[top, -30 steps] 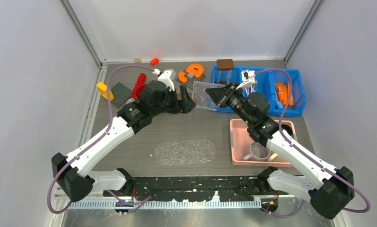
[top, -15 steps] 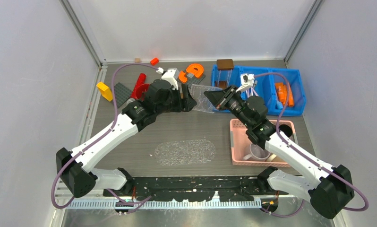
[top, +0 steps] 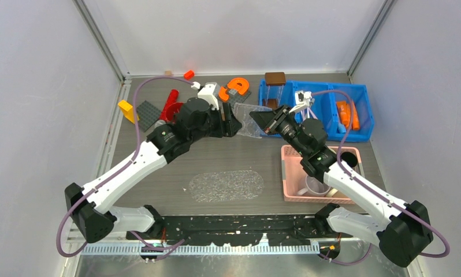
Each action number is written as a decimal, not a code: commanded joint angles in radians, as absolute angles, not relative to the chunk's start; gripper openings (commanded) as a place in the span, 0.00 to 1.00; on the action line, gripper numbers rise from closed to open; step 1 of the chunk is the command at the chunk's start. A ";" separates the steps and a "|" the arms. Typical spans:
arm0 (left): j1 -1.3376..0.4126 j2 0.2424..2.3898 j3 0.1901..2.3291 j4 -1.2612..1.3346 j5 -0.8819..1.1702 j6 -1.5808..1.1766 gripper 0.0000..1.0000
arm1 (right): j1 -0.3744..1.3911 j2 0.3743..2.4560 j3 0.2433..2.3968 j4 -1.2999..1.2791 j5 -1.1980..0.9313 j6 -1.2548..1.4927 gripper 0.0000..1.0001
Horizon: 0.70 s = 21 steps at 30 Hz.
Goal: Prepare toiletry sets of a toothbrush and toothpaste on the tray
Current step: Pick up the toothpaste holder from the storage box.
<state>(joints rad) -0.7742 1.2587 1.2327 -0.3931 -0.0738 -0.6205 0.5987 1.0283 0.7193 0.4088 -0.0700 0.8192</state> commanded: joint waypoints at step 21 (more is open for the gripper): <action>-0.882 1.381 1.388 -0.369 -0.186 -0.634 0.39 | 0.603 1.053 0.723 0.541 -0.089 0.860 0.01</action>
<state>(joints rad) -0.8780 1.3689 1.3334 -0.4007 -0.1516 -0.6289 0.5983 1.0496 0.7120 0.4503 -0.0757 0.8455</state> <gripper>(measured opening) 0.397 0.123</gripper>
